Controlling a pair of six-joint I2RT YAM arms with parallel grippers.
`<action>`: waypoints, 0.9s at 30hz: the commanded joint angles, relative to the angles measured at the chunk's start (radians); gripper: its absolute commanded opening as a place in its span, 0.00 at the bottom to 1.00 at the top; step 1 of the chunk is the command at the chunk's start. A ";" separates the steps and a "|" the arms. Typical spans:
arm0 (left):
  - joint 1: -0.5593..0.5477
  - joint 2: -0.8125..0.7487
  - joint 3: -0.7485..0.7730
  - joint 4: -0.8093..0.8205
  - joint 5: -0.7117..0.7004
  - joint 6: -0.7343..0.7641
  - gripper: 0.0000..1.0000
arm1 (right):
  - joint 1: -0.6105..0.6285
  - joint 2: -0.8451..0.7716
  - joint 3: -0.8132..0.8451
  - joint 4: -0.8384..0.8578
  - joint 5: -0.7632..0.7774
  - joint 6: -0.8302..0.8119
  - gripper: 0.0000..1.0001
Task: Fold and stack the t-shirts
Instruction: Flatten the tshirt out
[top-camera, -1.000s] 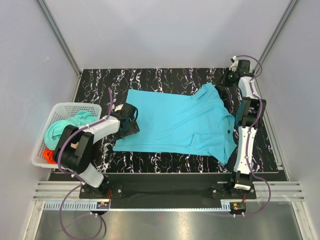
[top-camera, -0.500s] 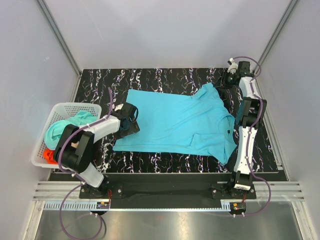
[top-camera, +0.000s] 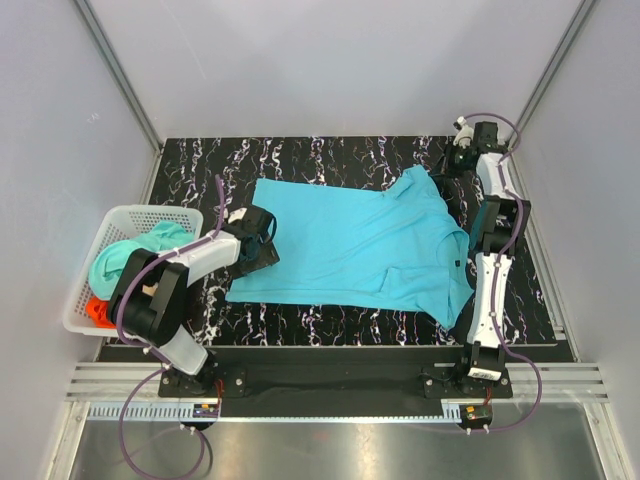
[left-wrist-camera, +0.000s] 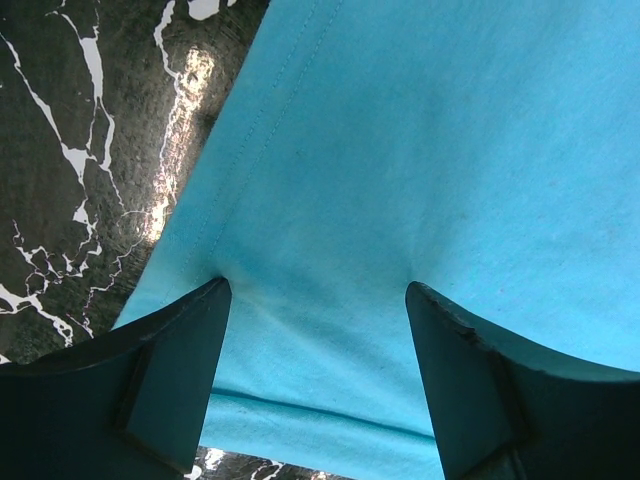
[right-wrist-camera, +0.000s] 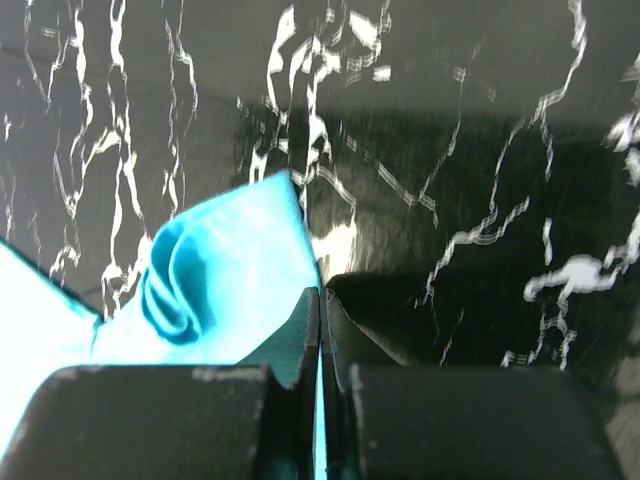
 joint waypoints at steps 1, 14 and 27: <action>-0.006 -0.002 -0.009 0.025 -0.031 -0.035 0.77 | 0.017 0.044 0.112 -0.015 0.029 -0.004 0.00; -0.027 0.024 0.002 0.027 -0.024 -0.063 0.77 | 0.030 0.046 0.158 0.106 -0.010 0.064 0.18; -0.036 0.001 0.002 0.034 -0.011 -0.054 0.77 | -0.023 -0.061 -0.029 -0.100 0.059 -0.048 0.49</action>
